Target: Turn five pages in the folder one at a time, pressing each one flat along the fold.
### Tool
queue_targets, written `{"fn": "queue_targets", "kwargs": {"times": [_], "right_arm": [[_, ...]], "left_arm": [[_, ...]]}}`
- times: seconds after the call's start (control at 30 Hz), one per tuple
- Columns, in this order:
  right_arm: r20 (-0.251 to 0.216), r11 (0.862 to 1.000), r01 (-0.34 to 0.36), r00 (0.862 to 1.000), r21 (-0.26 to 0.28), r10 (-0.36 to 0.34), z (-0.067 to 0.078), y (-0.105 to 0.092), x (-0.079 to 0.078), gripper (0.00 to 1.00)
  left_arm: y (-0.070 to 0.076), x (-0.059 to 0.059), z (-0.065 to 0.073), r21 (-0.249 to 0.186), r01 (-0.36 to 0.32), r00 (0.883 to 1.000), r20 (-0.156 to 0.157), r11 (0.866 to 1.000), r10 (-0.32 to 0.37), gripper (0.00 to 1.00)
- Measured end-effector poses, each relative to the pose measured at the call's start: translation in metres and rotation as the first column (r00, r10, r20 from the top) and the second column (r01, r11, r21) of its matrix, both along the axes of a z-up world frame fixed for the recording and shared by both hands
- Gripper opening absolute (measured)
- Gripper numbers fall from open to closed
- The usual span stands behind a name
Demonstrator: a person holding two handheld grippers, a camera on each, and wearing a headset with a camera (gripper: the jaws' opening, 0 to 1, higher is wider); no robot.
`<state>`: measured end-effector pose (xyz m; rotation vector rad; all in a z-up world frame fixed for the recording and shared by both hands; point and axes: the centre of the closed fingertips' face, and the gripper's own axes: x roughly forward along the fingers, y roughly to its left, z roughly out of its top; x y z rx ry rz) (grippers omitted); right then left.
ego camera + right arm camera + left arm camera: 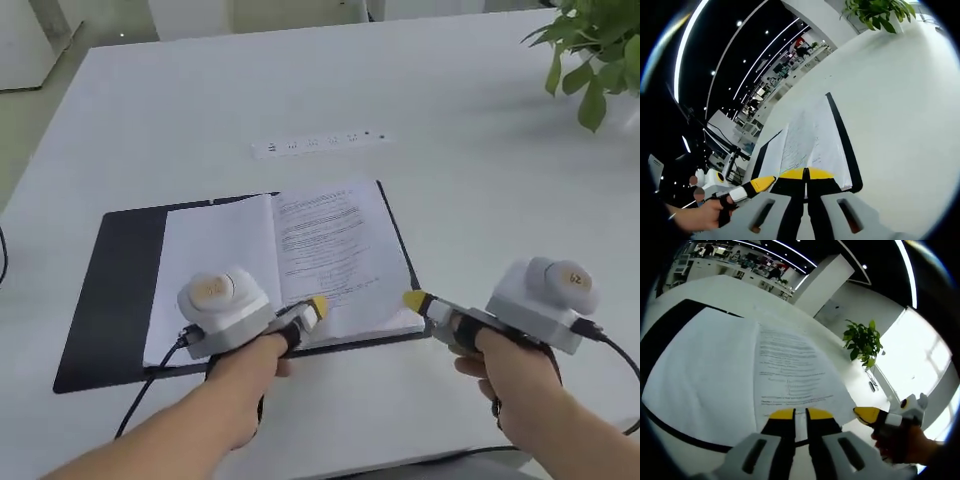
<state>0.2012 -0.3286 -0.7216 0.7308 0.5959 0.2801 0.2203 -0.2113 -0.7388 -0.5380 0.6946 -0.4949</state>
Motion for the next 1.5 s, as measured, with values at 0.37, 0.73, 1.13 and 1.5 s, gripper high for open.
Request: {"fn": "queue_targets", "kwargs": {"times": [0.37,0.73,1.13,1.5], "right_arm": [[0.135,0.991,-0.051,0.990,0.127,0.033,0.072,0.058,0.010,0.00],[0.197,0.968,-0.230,0.958,0.103,0.207,0.096,0.160,0.018,0.00],[0.109,0.937,-0.347,0.934,0.041,0.341,0.054,0.250,0.017,0.00],[0.057,0.914,-0.405,0.913,0.011,0.404,0.030,0.295,0.015,0.00]], "left_arm": [[0.049,-0.026,0.028,0.129,0.087,0.984,0.144,0.988,-0.105,0.11],[0.120,-0.047,0.043,0.177,0.048,0.974,0.209,0.983,-0.086,0.17],[0.181,-0.059,0.036,0.225,-0.043,0.980,0.201,0.973,-0.003,0.17],[0.199,-0.056,0.042,0.306,-0.026,0.974,0.224,0.952,-0.045,0.18]]}}
